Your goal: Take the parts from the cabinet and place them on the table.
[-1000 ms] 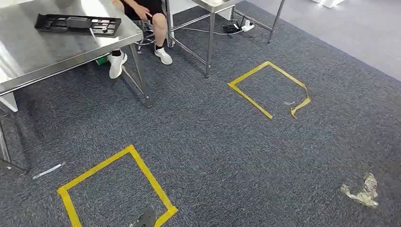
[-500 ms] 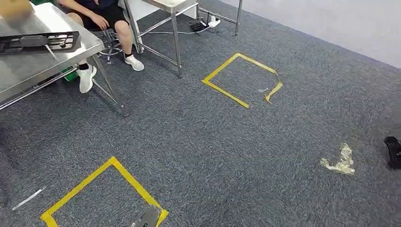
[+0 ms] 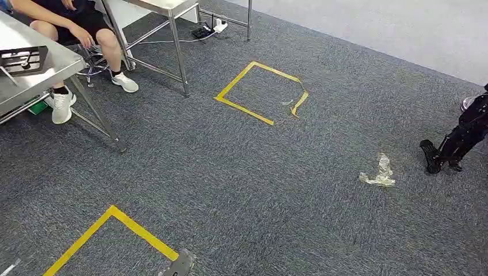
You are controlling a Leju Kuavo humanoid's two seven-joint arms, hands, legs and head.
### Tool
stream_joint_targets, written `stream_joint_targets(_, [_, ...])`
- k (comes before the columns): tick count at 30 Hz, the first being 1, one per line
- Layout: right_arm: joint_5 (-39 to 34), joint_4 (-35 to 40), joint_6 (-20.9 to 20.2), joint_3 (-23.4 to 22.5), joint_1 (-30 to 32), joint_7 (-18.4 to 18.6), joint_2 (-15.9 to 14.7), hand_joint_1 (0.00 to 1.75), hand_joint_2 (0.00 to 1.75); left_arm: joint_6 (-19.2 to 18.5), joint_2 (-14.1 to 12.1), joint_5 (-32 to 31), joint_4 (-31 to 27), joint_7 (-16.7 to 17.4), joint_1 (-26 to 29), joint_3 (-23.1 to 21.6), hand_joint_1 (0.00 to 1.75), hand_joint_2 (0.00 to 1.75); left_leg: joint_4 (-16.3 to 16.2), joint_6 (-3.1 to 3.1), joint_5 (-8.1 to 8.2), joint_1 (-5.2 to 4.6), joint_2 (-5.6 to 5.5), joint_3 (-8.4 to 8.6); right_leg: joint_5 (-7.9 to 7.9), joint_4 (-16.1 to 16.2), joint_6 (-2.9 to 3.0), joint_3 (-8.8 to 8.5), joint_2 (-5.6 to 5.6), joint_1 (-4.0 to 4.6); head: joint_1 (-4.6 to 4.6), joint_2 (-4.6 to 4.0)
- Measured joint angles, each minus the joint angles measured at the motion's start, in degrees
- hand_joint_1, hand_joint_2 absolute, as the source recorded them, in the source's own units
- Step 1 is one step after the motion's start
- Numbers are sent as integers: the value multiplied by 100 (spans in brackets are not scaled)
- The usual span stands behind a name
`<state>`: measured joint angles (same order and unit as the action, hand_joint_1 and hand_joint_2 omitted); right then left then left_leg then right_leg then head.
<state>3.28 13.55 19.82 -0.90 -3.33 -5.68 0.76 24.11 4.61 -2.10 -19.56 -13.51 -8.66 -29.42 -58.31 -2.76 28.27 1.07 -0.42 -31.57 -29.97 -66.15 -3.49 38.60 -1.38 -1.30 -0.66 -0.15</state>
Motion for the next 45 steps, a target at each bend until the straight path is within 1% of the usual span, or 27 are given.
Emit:
stream_joint_targets(2, [-4, 2, 2, 7, -13, 0, -4, 0, 0, 0, -2, -17, 2, 11, 18, 0, 0, 0, -2, -8, 5, -24, 189, -12, -324, -902, 4, 427, 70, -1, 4, 0])
stream_joint_targets(3, [-7, 0, 2, 9, 2, 0, -2, 0, 0, 0, -2, -20, 4, 18, 17, 0, 0, 0, -2, -8, 6, -29, 258, -12, -332, -1043, -29, 483, 77, -3, 2, 0])
stream_joint_targets(4, [-7, 0, 4, 13, 24, 0, -4, 0, 0, -2, -2, -26, 4, 17, 14, -2, 0, 0, -3, -8, 7, -29, 330, -10, -251, -885, -75, 384, 91, -7, 5, 0])
stream_joint_targets(6, [-4, 0, 9, 22, 32, 0, -17, 0, 0, -4, 7, -30, 4, 17, 8, -2, 0, 0, -3, 10, 18, -26, 451, 5, 91, 79, -164, -157, 217, -7, 2, 0])
stream_joint_targets(7, [-4, 0, 11, 28, 19, 0, -24, 0, 0, -7, 9, -33, 4, 17, 5, -2, 0, 0, -5, 29, 29, -30, 507, 25, 238, 637, -176, -483, 427, -1, -6, 0])
stream_joint_targets(8, [-4, 0, 11, 35, -5, 0, -22, 0, 0, -9, 4, -33, 4, 17, 3, 0, 0, 0, -17, 76, 60, -99, 553, 38, 288, 803, -123, -592, 608, 54, -9, 0])
stream_joint_targets(12, [2, 0, 17, 44, 2, 0, -24, 0, 0, -13, 7, -33, 2, 15, -10, -2, 0, 0, 31, 187, 81, -88, 763, 127, 350, 826, 47, -549, 345, 63, 22, 0])
stream_joint_targets(13, [2, 0, 20, 50, 14, 6, -20, 0, 0, -13, 7, -33, 0, 11, -24, 0, 0, 0, -34, 245, 147, -37, 589, 103, 374, 854, 106, -582, 270, -55, 35, 0])
stream_joint_targets(15, [4, 0, 22, 63, -3, 26, -22, 0, 0, -9, 9, -33, 0, 2, -23, -2, 0, 0, -612, 259, 552, -35, 159, -151, 397, 852, 190, -568, 184, -36, 72, 0])
stream_joint_targets(17, [2, 0, 22, 68, -19, 26, -15, 0, 0, -9, -2, -33, 9, 2, 17, -2, 0, 0, -1554, 259, 951, -35, 44, -596, 408, 847, 214, -539, 34, -11, 77, 0])
stream_joint_targets(18, [0, 0, 22, 70, -9, 28, -13, 0, 0, -11, -7, -33, 15, 2, 30, -2, 0, 0, -1769, 257, 978, -35, 35, -711, 410, 846, 214, -534, -32, -1, 79, 0])
stream_joint_targets(20, [-6, -2, 22, 70, 24, 30, -13, 0, 0, -11, -9, -35, 20, 2, 38, -2, 0, 0, -1412, 236, 632, -33, 19, -560, 414, 832, 209, -541, -186, -2, 77, 0])
stream_joint_targets(22, [-4, -4, 22, 70, 19, 31, -9, 0, 0, -11, -13, -35, 20, 2, 38, 0, 0, 0, -399, 215, 113, -2, -166, -65, 418, 814, 190, -554, -341, -13, 77, 0])
stream_joint_targets(23, [-4, -4, 22, 70, 14, 31, -7, 0, 0, -11, -15, -35, 24, 2, 37, -2, 0, 0, -188, 209, 114, 25, -415, 25, 425, 807, 177, -537, -376, -12, 79, 0])
stream_joint_targets(24, [-4, -2, 22, 72, -13, 31, -7, 0, 0, -11, -15, -35, 26, 2, 37, -2, 0, 0, -74, 208, 150, 23, -477, 43, 427, 755, 140, -482, -455, 56, 66, 0])
stream_joint_targets(27, [-7, -4, 22, 70, 34, 31, -11, 0, 0, -11, -13, -39, 26, 0, 36, -2, 0, 0, -76, 102, 109, -56, -305, 38, 513, 837, 1, -413, -621, 22, 66, 0])
stream_joint_targets(28, [-7, -4, 22, 72, 51, 31, -33, 0, 0, -11, -2, -41, 26, 0, 27, 0, 0, 0, -17, 19, 53, -28, -200, 77, 496, 774, -11, -343, -513, 3, 74, 0])
stream_joint_targets(29, [-4, -4, 22, 74, 53, 31, -15, 0, 0, -11, 0, -41, 26, 0, 24, -2, 0, 0, -12, 0, 42, -35, -141, 82, 421, 625, -7, -260, -178, 24, 55, 0])
stream_joint_targets(30, [-5, -4, 22, 74, 36, 31, -7, 0, 0, -11, 0, -44, 26, -2, 24, -2, 0, 0, -12, -43, 42, -40, -68, 76, 283, 352, 12, -116, -21, 38, 22, 0])
stream_joint_targets(32, [-4, -4, 22, 74, 5, 31, -9, 0, 0, -13, -2, -41, 28, -2, 44, -2, 0, 0, -14, -52, 44, -68, 130, 56, -93, -615, 37, 351, 65, 37, 20, 0])
stream_joint_targets(34, [-4, -7, 22, 74, 36, 31, -9, 0, 0, -13, -7, -41, 35, -2, 46, -2, 0, 0, -14, -53, 48, -72, 286, 48, -162, -991, -10, 508, 82, 33, 16, 0])
stream_joint_targets(35, [-4, -7, 22, 76, 51, 31, -11, 0, 0, -13, -7, -41, 35, -2, 46, -2, 0, 0, -15, -51, 50, -72, 345, 49, -75, -783, -51, 373, 97, 31, 7, 0])
stream_joint_targets(37, [0, -7, 22, 76, 44, 24, -26, 0, 0, -13, 0, -39, 35, -9, 44, -2, 0, 0, -15, -35, 61, -72, 470, 62, 268, 256, -126, -208, 241, 35, 9, 0])
stream_joint_targets(38, [2, -7, 20, 81, 25, 20, -28, 0, 0, -13, 0, -39, 35, -13, 43, -2, 0, 0, -15, -11, 76, -97, 533, 90, 354, 809, -93, -520, 594, 63, 4, 0])
stream_joint_targets(39, [2, -7, 20, 81, 9, 20, -28, 0, 0, -13, 0, -39, 35, -18, 44, 0, 0, 0, -18, 10, 91, -127, 551, 91, 346, 791, -52, -504, 668, 83, 13, 0])
stream_joint_targets(44, [2, -7, 20, 83, 6, 11, -46, 0, 0, -13, 9, -33, 33, -42, 36, -2, 0, 0, 29, 145, 141, -143, 780, 176, 416, 840, 105, -534, 372, 96, 31, 0])
stream_joint_targets(45, [2, -7, 20, 83, 18, 11, -37, 0, 0, -13, 7, -33, 31, -44, 30, -2, 0, 0, -67, 196, 211, -100, 535, 151, 446, 865, 149, -538, 299, -5, 50, 0])
